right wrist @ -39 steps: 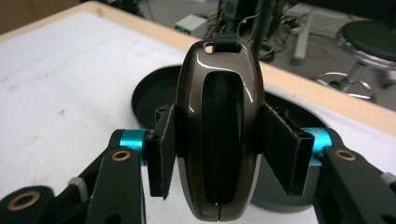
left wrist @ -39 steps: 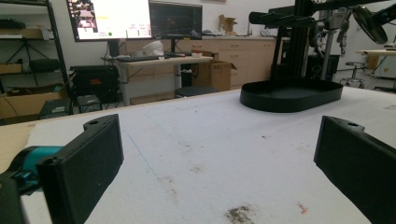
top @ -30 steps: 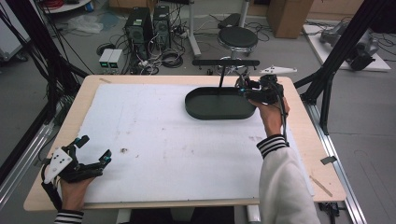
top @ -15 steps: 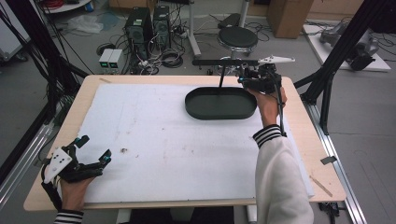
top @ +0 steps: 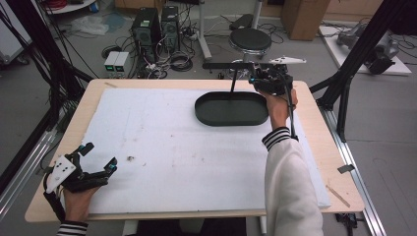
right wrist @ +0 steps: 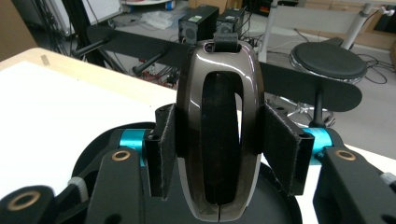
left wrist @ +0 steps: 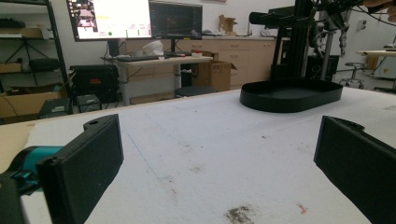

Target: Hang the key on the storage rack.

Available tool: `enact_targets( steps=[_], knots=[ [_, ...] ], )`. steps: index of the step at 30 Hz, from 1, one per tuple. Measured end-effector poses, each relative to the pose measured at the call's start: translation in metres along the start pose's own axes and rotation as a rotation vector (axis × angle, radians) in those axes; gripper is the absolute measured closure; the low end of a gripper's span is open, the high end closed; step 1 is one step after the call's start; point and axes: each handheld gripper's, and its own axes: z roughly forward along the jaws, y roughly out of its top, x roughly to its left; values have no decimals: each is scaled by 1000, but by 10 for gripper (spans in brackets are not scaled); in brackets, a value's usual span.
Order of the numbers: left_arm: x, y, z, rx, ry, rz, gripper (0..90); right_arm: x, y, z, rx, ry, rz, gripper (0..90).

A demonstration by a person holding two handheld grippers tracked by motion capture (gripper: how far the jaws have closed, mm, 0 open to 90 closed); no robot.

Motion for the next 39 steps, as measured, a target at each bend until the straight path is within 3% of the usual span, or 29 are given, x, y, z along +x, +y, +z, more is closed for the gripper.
enact_targets(
  steps=[15,19,28,33,36,39],
  knots=[
    [0,0,0,0,0,4,18,-2,2,6,-34,-1,9,481],
    [0,0,0,-1,0,4,18,-8,0,9,-31,-6,33,481],
    [0,0,0,-1,-1,3,18,-16,-4,9,27,-39,27,480],
    [0,0,0,-1,0,1,18,-20,-8,8,38,-25,30,480],
    [0,0,0,0,1,1,18,-24,-12,8,84,-15,28,479],
    [0,0,0,0,1,1,18,-23,-13,9,96,-9,17,479]
  ],
)
